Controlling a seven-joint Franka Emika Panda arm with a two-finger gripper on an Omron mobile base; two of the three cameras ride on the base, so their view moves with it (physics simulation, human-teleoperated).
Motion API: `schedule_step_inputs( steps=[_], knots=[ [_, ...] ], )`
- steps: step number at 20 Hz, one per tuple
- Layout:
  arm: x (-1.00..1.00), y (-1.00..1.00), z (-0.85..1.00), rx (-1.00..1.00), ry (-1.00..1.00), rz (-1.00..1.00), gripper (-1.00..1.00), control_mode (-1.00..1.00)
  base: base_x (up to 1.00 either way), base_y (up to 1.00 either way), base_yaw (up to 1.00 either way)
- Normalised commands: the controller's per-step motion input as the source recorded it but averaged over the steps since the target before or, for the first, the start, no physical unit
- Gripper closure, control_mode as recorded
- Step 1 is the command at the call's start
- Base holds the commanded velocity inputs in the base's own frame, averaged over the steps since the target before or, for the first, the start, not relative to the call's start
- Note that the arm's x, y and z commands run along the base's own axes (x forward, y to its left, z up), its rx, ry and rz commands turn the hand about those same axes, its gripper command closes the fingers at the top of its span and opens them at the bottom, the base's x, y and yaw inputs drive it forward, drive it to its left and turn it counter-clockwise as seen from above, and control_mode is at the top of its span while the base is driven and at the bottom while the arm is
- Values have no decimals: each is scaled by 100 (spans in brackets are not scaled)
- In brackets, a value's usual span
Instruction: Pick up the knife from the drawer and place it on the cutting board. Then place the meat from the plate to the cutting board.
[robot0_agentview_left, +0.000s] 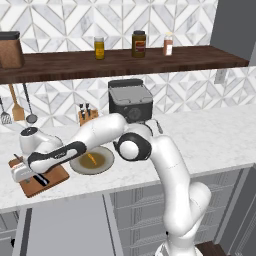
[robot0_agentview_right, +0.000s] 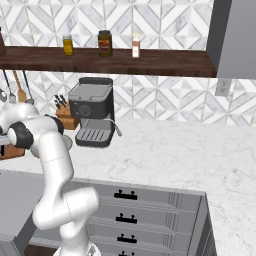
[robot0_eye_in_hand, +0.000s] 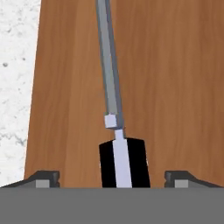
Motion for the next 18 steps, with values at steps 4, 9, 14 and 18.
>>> schedule_step_inputs(
  steps=[4,9,14,18],
  knots=[
    [-11,-10,43,0,0,-4,-100,-100,0,0,0],
    [-10,-51,56,0,0,-2,-100,-100,0,0,0],
    [2,-96,26,0,1,-2,-100,-100,0,0,0],
    [4,-100,6,0,10,-4,-100,-100,0,0,0]
  ],
)
